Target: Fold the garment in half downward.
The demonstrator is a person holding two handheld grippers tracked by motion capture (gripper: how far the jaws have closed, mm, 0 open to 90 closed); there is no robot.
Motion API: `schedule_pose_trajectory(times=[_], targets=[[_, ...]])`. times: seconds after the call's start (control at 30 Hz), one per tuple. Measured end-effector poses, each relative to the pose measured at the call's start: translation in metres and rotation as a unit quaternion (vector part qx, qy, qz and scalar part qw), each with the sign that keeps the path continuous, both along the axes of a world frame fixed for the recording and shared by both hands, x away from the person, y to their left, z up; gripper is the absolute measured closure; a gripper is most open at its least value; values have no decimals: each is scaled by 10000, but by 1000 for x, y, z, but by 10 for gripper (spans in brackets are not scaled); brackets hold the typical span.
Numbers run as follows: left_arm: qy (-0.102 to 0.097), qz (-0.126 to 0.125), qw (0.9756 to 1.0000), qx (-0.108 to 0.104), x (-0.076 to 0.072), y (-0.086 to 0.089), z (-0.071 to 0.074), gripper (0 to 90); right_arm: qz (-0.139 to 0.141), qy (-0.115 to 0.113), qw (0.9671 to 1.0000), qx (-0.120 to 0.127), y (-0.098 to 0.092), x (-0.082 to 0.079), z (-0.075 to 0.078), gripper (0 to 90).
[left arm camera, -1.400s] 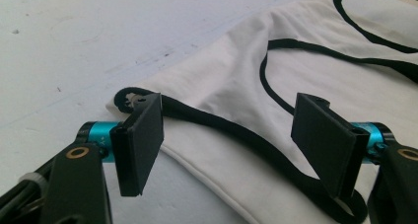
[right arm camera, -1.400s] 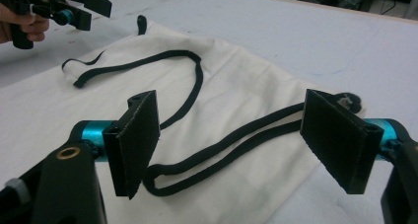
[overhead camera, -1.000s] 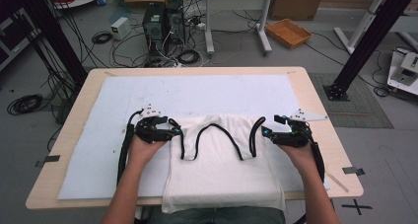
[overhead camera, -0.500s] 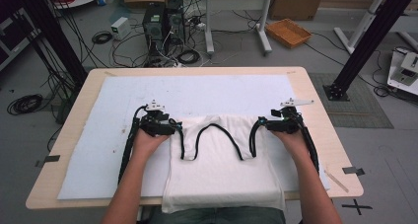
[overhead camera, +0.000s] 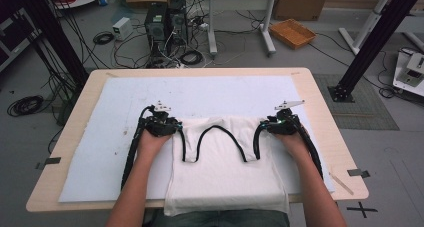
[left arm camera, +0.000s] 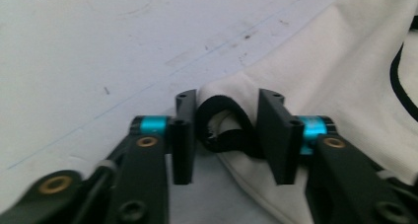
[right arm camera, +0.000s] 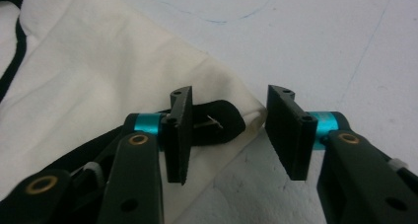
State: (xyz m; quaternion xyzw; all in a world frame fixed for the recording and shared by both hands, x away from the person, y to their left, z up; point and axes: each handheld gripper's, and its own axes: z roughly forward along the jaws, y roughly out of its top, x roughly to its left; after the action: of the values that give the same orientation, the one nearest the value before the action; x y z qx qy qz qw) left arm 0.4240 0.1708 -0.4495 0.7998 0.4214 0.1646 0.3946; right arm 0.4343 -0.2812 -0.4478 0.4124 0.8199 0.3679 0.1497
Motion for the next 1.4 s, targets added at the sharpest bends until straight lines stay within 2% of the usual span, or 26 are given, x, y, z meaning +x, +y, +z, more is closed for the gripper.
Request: schedule_pose_trajectory(times=[0.07,0.17,0.2,0.23,0.27,0.3,0.33,0.4,0.5,0.53,0.57,0.6,0.63,0.67,0.73,0.83,0.97,1.03,1.07,1.17,1.2,1.23,1.27,1.33,1.37,1.4], targets=[[48,-108,9997,-203,2,5,-1,787,37,10,10000,54,-1,1,0,625],[29,-118,9997,-214,2,4,-1,803,23,23,10000,77,-3,2,0,667],[-58,-160,9998,-120,1,3,0,809,0,66,9999,119,-5,2,0,730],[-58,-160,9998,-120,1,3,0,814,0,66,9999,119,-5,2,0,730],[-171,-180,9996,-92,1,2,1,816,17,74,9999,116,-6,1,0,775],[-171,-180,9996,-92,1,2,1,818,37,83,9999,130,-6,1,0,795],[-280,-224,9993,-93,0,2,2,817,48,89,9999,135,-6,1,1,813],[-340,-238,9991,-72,0,2,4,817,50,73,9999,86,-7,1,2,831],[-458,-279,9985,-84,-1,3,8,818,-5,6,10000,19,-7,1,4,837],[-573,-294,9979,-78,-1,2,13,818,-76,-171,9998,-41,-9,1,9,840],[-573,-294,9979,-78,-1,2,13,818,-76,-171,9998,-41,-9,1,9,840],[-627,-313,9975,-58,-1,1,16,818,-155,-321,9994,-26,-11,2,16,841],[-694,-323,9971,-60,0,0,19,818,-155,-321,9994,-26,-11,2,16,841],[-782,-307,9964,-91,0,-1,22,819,-186,-390,9991,-7,-12,2,19,841],[-808,-287,9961,-226,4,-3,26,819,-228,-427,9988,-74,-15,6,27,842],[-863,-288,9954,-285,12,-6,34,819,-262,-594,9979,-83,-19,12,39,842],[-939,-267,9938,-537,25,-7,45,819,-326,-664,9972,-102,-23,21,54,841],[-1113,-183,9916,-629,31,-7,51,818,-352,-752,9964,-192,-23,26,60,841],[-1152,-169,9909,-669,34,-6,54,818,-403,-867,9953,-167,-24,28,62,842],[-1205,-153,9896,-774,44,-6,64,818,-463,-939,9945,-25,-26,36,71,842],[-1205,-153,9896,-774,44,-6,64,818,-463,-939,9945,-25,-26,36,71,842],[-1307,-193,9890,-665,49,-8,72,818,-478,-966,9942,-21,-25,38,73,842],[-1358,-193,9884,-646,51,-9,75,817,-505,-1034,9933,98,-24,44,81,841],[-1436,-194,9875,-624,54,-10,82,817,-546,-1073,9927,44,-20,48,89,841],[-1474,-169,9866,-674,54,-10,84,817,-555,-1156,9917,84,-19,50,92,841],[-1515,-150,9859,-701,54,-9,86,817,-584,-1145,9916,129,-19,51,96,841]])
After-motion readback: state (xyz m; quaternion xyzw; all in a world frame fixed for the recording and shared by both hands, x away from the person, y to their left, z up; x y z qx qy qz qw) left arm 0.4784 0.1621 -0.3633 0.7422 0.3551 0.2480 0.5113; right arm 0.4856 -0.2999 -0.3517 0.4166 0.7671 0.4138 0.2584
